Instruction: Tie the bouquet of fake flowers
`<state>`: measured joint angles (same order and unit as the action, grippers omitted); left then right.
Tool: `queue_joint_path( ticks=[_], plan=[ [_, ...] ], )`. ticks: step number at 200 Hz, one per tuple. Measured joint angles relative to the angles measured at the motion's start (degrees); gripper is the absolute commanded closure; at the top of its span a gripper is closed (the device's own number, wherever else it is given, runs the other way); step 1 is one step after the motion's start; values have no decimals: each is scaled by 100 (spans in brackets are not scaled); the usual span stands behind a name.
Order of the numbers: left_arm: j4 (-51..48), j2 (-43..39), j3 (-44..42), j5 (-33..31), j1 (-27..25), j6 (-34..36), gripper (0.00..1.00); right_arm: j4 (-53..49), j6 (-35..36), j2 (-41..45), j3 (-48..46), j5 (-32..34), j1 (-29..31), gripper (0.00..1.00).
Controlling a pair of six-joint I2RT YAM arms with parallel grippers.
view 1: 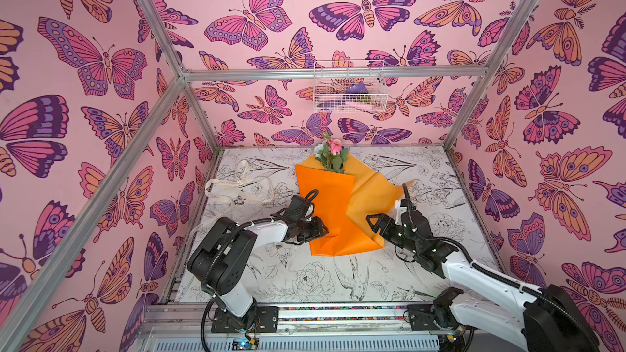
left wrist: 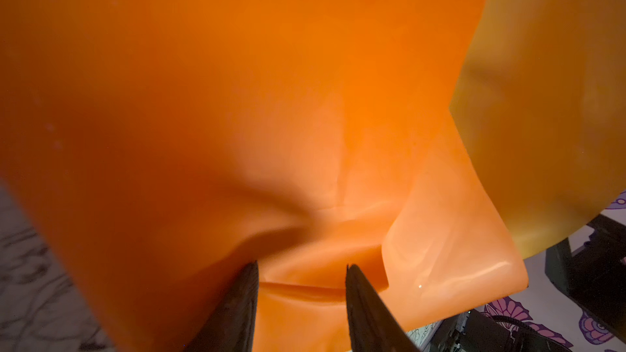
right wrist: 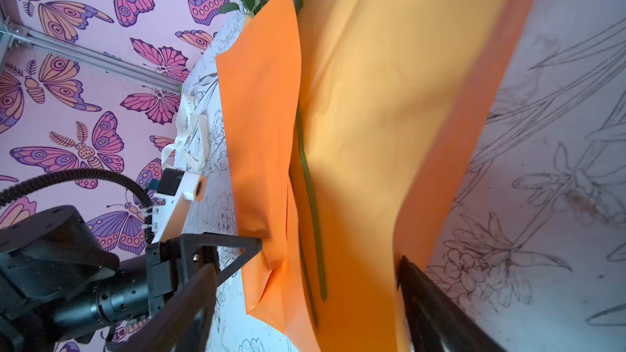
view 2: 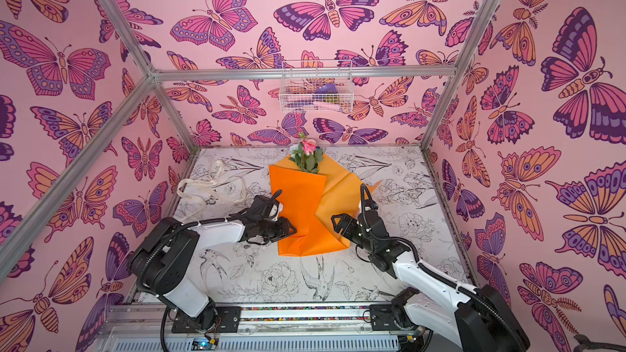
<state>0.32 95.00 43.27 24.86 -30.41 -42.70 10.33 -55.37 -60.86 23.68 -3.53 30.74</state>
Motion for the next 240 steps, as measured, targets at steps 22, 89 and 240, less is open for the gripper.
queue_joint_path(
  ticks=[22,89,240],
  plan=[
    [2,0,0,4,0,0,55,-114,13,-232,4,0,-197,17],
    [2,0,0,26,0,13,54,-131,-35,-682,-348,-72,-483,36],
    [17,439,1147,988,-1117,2579,62,-1095,337,-1064,9,398,-645,57]
  ],
)
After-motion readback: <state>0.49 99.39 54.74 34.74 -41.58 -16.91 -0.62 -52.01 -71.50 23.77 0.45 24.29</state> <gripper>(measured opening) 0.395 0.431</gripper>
